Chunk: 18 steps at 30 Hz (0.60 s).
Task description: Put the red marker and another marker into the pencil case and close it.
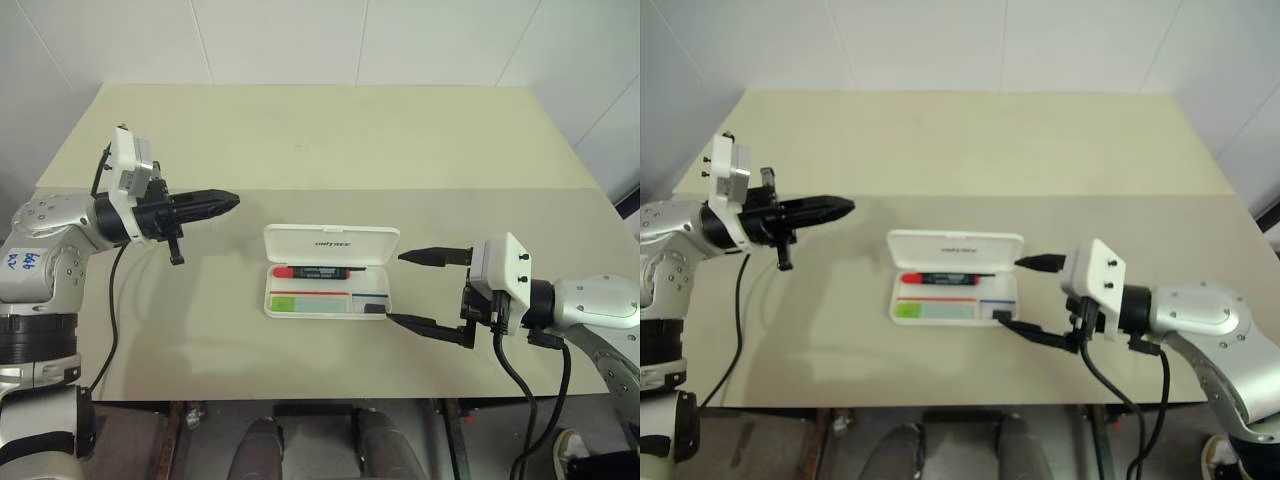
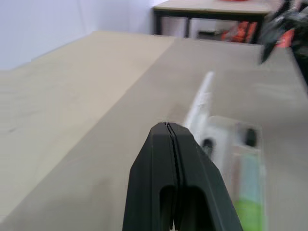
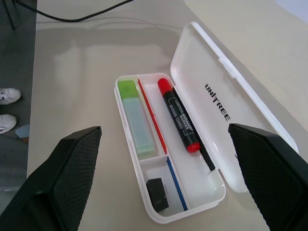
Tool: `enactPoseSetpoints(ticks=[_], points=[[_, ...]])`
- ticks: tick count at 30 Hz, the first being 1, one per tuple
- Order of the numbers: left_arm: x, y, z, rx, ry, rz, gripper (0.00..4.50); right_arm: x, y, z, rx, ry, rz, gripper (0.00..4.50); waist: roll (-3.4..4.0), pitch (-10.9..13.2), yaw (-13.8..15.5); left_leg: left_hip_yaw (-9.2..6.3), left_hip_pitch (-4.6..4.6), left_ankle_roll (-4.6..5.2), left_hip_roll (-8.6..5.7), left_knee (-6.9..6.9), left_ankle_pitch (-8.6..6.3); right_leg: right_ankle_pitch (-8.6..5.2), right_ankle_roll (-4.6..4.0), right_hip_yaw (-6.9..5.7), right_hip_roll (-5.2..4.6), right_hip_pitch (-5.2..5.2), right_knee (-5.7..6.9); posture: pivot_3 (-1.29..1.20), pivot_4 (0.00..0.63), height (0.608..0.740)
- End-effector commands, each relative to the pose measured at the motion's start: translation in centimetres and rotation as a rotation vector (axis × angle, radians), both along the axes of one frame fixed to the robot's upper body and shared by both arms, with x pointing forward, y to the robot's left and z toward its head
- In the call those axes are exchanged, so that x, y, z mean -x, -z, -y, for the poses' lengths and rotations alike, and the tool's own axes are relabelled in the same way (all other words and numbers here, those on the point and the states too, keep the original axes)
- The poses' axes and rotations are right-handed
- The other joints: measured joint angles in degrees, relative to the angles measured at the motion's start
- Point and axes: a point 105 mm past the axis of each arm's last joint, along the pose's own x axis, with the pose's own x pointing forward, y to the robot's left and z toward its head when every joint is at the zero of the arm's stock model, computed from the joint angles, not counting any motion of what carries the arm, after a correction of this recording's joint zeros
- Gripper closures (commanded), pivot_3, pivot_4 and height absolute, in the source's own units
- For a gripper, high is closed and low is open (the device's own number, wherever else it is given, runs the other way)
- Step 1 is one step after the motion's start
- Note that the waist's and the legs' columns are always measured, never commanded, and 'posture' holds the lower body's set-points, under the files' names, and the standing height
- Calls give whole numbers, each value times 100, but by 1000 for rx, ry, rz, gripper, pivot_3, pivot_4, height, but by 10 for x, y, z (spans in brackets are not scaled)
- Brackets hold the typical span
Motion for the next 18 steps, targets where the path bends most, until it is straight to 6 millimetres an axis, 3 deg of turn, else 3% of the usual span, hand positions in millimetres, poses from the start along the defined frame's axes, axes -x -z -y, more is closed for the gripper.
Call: enactPoseSetpoints(ticks=[1,8,14,18], points=[[-15,0,-15,-50,-102,45,4475,8,-35,-2,-122,-18,73,0,1,0,-7,0,0,0,0,0,0,0,1,0,0,0,1,0,150,740],[-35,23,-10,-77,-103,-19,4475,16,-61,-2,-213,-28,98,0,1,0,18,-2,-5,0,0,-4,0,1,1,-3,-1,-3,0,0,150,740],[-41,39,13,-102,-6,-51,4475,17,-62,-4,-204,-22,89,0,-1,-1,12,-1,-8,0,-2,-1,0,2,4,-3,-3,-3,1,0,150,740],[-44,51,44,-140,96,-58,4475,16,-55,-6,-175,-12,82,0,-1,-1,10,-1,-9,0,-2,-2,0,2,4,-3,-3,-8,2,0,150,740]])
